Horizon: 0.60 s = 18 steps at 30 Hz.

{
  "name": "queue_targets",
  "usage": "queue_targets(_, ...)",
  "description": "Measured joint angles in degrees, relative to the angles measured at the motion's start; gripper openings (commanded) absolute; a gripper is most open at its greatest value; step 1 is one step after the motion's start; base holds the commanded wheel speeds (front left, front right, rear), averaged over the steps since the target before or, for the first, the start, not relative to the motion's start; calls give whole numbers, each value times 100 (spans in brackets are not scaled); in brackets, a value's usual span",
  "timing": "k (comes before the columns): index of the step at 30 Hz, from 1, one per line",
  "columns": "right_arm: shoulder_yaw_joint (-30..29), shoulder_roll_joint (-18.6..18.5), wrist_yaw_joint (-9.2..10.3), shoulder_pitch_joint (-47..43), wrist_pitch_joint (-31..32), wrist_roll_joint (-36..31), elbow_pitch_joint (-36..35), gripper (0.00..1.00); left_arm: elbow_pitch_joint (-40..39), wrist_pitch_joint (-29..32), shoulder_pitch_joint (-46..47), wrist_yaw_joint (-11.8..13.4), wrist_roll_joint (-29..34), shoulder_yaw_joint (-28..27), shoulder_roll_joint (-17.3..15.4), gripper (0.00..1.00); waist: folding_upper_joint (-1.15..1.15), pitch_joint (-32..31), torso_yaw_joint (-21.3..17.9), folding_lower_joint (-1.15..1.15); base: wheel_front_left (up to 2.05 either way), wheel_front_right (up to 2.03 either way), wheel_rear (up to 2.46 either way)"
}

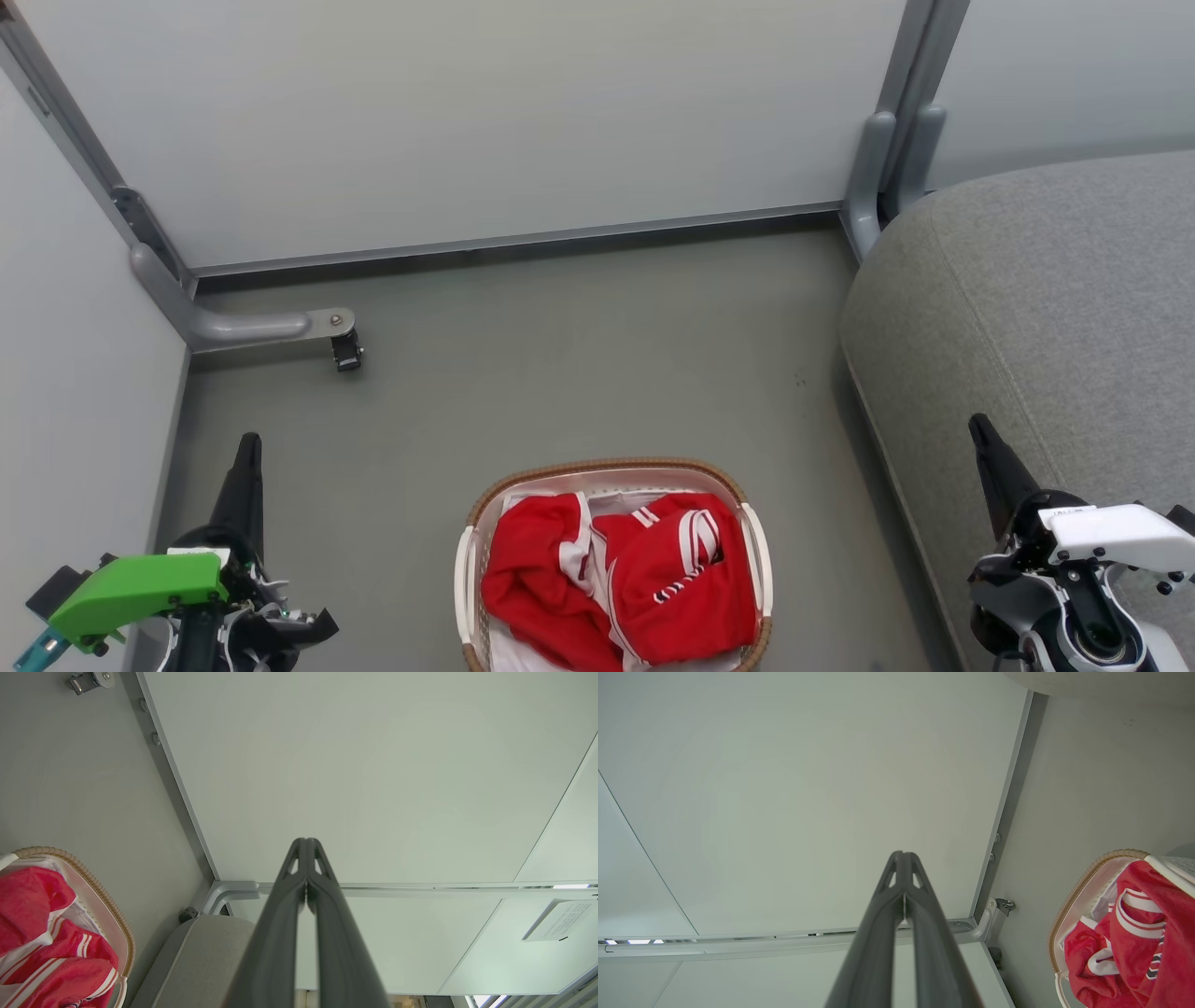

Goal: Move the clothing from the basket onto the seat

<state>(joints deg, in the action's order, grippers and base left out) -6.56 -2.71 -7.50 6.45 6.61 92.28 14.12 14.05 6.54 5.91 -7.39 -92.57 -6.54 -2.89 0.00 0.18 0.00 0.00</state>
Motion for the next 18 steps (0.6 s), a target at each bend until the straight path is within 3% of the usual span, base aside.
queue_targets(18,0,0,0,0,0,0,0,0,0,0,0,0,0,-1,1,0,0,0,0,0,0,0,0)
